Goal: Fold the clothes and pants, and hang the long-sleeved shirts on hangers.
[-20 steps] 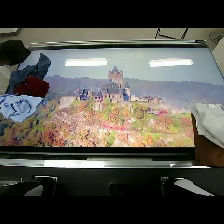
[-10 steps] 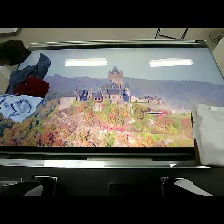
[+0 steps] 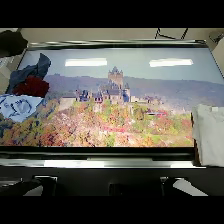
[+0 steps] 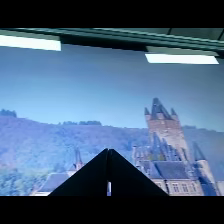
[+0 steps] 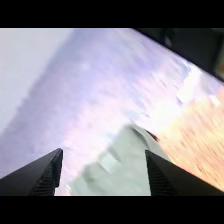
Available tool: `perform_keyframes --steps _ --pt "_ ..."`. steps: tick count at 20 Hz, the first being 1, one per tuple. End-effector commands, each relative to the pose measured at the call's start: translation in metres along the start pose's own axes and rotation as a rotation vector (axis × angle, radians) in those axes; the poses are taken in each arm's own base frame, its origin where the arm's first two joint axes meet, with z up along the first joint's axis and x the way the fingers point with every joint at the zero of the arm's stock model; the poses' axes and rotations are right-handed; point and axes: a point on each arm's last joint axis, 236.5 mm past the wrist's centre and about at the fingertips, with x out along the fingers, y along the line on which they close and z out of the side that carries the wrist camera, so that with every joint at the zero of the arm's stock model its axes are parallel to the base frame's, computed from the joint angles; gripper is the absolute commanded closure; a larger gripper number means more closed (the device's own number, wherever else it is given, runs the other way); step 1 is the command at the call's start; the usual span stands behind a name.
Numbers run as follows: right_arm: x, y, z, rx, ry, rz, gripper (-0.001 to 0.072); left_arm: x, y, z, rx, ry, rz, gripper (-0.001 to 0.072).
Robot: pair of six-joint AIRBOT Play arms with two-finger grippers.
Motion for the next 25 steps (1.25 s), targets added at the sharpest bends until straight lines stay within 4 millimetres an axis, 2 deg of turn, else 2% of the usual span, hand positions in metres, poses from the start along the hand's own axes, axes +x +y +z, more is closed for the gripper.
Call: perform_keyframes --steps 1,2,3,4,5,6,7,8,9,14,25 --pt "-0.017 0.158 0.008 -0.297 -0.113 0.246 0.009 0.029 0.058 -0.034 0.093 0.141 0.265 0.0685" --pt "-0.005 0.185 -0.041 -0.334 0.045 0.271 0.0088 0.041 0.069 -0.067 0.077 0.271 0.294 0.0643" --pt "0.008 0.197 -0.091 -0.354 0.221 0.269 0.0089 0.049 0.075 -0.109 0.038 0.438 0.312 0.0356" --pt "0.016 0.201 -0.147 -0.374 0.435 0.262 0.0089 0.051 0.075 -0.152 0.008 0.61 0.311 0.002" --pt "0.017 0.199 -0.192 -0.398 0.623 0.257 0.0089 0.05 0.071 -0.19 0.029 0.768 0.277 0.0013" --pt "0.014 0.197 -0.229 -0.426 0.786 0.261 0.0092 0.052 0.061 -0.21 0.059 0.817 0.212 0.0014" --pt "0.012 0.196 -0.25 -0.441 0.876 0.263 0.0094 0.057 0.048 -0.215 0.053 0.776 0.163 0.0014" --pt "0.013 0.195 -0.258 -0.446 0.904 0.255 0.0094 0.061 0.041 -0.214 0.025 0.707 0.152 0.0014" --pt "0.015 0.192 -0.258 -0.451 0.898 0.242 0.0095 0.061 0.037 -0.214 0.021 0.668 0.143 0.0014" --pt "0.017 0.188 -0.256 -0.462 0.889 0.222 0.0095 0.055 0.038 -0.225 0.026 0.696 0.148 0.0012" --pt "0.017 0.188 -0.256 -0.462 0.889 0.222 0.0095 0.056 0.038 -0.226 0.026 0.698 0.148 0.0012"
